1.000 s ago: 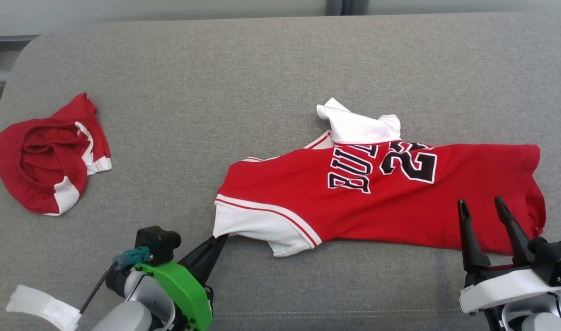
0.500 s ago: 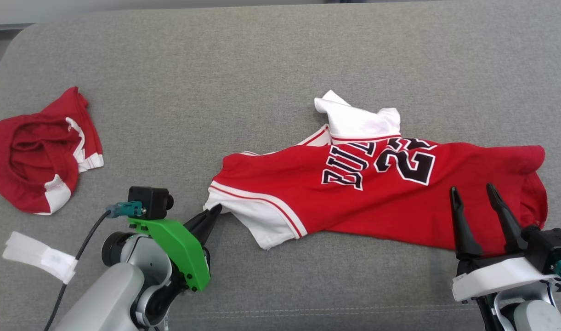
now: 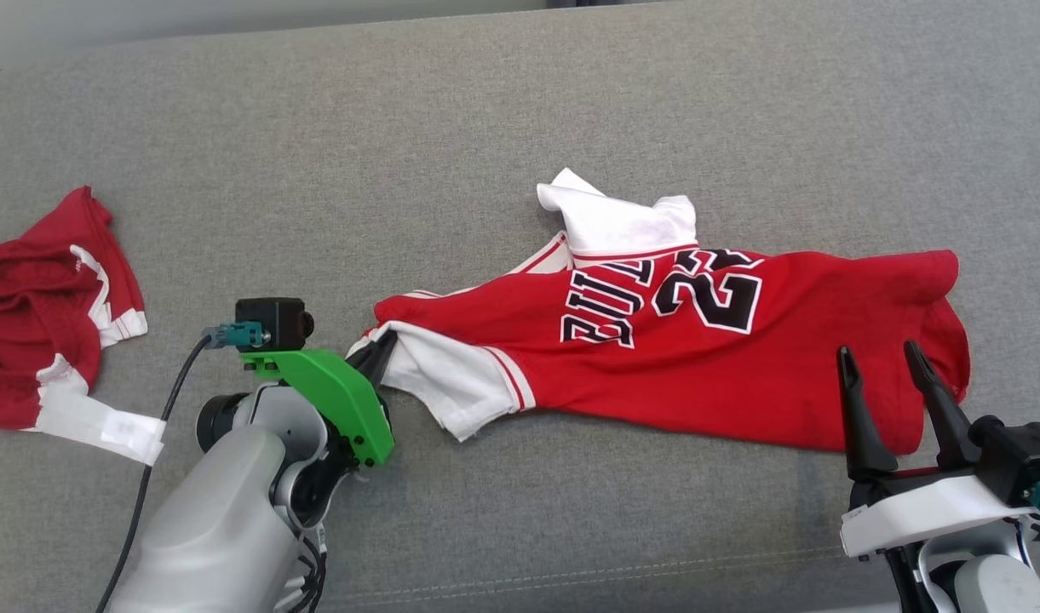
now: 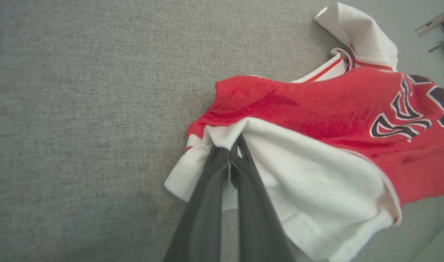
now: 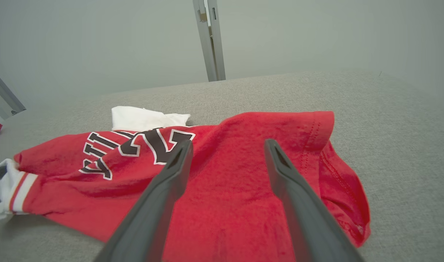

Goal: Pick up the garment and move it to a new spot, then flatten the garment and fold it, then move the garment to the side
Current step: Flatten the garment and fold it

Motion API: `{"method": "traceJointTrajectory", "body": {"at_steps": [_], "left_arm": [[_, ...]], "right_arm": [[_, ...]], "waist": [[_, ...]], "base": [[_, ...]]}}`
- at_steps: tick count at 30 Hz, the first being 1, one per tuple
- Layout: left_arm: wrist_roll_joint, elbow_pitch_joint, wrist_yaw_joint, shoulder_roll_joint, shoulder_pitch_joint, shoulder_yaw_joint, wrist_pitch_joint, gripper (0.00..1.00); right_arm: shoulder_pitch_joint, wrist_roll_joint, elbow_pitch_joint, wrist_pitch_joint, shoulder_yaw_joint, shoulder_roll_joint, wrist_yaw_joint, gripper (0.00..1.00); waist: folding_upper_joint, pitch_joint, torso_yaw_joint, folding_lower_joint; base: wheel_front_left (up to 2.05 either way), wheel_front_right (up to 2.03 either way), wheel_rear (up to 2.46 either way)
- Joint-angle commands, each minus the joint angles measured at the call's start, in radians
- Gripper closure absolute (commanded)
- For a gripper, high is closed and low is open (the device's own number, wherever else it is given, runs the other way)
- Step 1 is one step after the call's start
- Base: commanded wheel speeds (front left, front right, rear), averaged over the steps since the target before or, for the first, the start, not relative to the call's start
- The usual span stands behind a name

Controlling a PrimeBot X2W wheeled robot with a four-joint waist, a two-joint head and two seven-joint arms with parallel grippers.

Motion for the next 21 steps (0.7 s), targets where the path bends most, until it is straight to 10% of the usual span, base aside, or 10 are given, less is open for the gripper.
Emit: {"method": "traceJointTrajectory", "body": {"at_steps": [1, 7, 8, 16, 21], "left_arm": [[0.002, 0.037, -0.016, -0.018, -0.035, 0.002, -0.038, 1.00], [-0.001, 0.142, -0.033, -0.068, -0.085, -0.001, -0.133, 0.91], [-0.002, 0.162, -0.035, -0.075, -0.088, -0.005, -0.141, 0.01], [0.034, 0.233, -0.039, -0.087, -0.096, -0.017, -0.303, 0.00], [0.143, 0.155, 0.035, -0.035, -0.058, 0.024, -0.380, 0.00]], "right_arm": [[-0.001, 0.001, -0.003, -0.004, -0.002, -0.008, -0.001, 0.00], [0.005, -0.003, -0.014, 0.010, 0.005, -0.011, -0.001, 0.00], [0.005, -0.003, -0.014, 0.012, 0.007, -0.012, -0.001, 0.00], [0.007, 0.001, -0.021, 0.014, 0.005, -0.014, -0.001, 0.00], [0.014, -0.006, -0.026, -0.002, -0.014, 0.000, -0.001, 0.00]], "waist": [[0.0000, -0.005, -0.001, 0.0000], [0.0000, -0.015, 0.005, 0.0000], [0.0000, -0.016, 0.005, 0.0000], [0.0000, -0.017, 0.008, 0.0000], [0.0000, -0.025, 0.024, 0.0000]], "base": [[0.00, 0.00, 0.00], [0.00, 0.00, 0.00], [0.00, 0.00, 0.00], [0.00, 0.00, 0.00], [0.00, 0.00, 0.00]]}}
